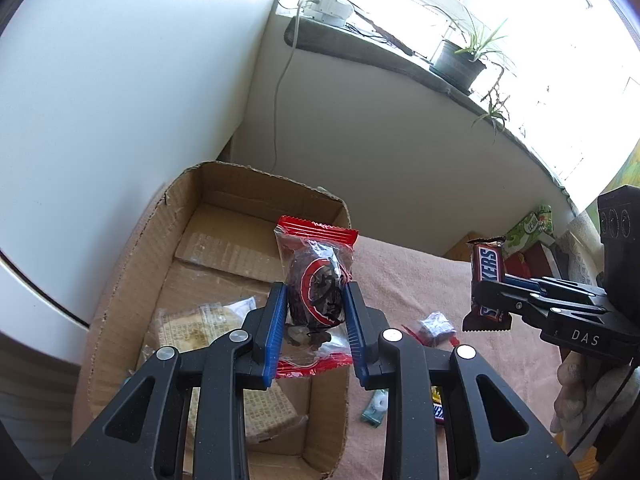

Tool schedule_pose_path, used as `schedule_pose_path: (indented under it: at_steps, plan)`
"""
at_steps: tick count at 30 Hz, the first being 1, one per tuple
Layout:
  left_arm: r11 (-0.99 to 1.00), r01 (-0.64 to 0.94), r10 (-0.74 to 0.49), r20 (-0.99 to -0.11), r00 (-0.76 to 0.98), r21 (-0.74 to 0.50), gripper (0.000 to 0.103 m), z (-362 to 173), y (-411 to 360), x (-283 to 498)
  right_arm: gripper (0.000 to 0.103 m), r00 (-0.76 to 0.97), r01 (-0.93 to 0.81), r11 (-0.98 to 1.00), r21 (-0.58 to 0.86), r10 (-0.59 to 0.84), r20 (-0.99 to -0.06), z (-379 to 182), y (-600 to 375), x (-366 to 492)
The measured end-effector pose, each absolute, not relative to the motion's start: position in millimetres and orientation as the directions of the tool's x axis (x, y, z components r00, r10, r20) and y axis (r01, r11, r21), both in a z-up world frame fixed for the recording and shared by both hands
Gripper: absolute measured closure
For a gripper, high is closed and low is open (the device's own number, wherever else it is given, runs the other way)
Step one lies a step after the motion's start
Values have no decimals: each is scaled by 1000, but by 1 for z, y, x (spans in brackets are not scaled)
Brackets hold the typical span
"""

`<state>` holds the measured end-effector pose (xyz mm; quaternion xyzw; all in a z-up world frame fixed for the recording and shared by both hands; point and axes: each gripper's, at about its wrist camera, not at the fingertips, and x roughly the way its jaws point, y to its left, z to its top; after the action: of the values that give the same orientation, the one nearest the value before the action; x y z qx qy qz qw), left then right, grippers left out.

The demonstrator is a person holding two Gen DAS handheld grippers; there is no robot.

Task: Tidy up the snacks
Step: 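Carry the candy bag and Snickers bar into the box, opening the right tool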

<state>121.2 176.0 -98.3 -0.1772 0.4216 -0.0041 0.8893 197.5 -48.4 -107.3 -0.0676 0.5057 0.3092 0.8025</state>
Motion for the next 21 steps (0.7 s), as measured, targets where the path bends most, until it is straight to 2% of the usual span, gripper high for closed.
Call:
schedule_pose_path:
  at_steps: [21]
  plan:
    - [939, -229, -60, -780, 623, -255, 76, -111, 208, 133, 77, 213, -675, 714, 187, 431, -877, -124, 35, 195]
